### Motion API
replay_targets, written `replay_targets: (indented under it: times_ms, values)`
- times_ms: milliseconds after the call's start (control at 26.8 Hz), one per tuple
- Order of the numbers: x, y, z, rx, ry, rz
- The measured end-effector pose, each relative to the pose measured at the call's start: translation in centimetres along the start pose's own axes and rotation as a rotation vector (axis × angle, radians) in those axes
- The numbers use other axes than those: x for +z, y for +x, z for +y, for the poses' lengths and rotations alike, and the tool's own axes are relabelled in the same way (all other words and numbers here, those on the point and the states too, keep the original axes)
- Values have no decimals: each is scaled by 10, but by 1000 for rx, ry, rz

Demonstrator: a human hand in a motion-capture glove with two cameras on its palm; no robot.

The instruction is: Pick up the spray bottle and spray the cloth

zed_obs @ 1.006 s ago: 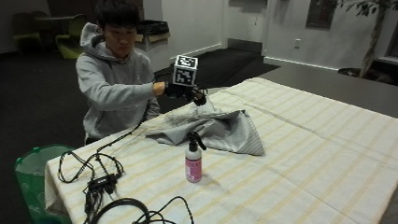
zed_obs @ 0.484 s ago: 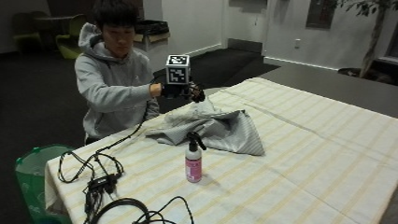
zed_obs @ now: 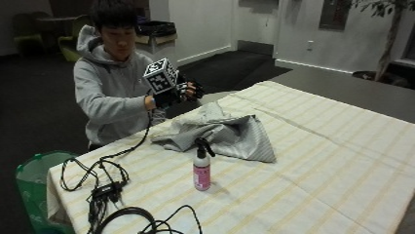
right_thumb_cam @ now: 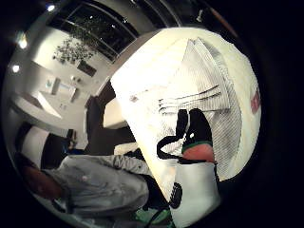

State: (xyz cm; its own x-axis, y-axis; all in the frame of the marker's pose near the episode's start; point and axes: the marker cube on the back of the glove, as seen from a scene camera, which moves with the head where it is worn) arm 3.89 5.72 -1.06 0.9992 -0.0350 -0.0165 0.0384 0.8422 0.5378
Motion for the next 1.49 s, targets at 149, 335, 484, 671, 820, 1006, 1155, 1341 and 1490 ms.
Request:
replay_targets:
  times_ms: [149,335,484,671,820,1006,1155,1341,1490]
  values:
    - [-5,18,10,31,115,-22]
    - [-9,39,19,76,245,-46]
    - [-12,59,26,122,311,-64]
    - [-12,87,34,192,364,-96]
    - [-10,112,34,262,383,-125]
    - [-6,146,29,361,399,-181]
    - [1,166,23,416,406,-233]
    - [12,185,13,472,433,-261]
    - [19,201,4,508,430,-276]
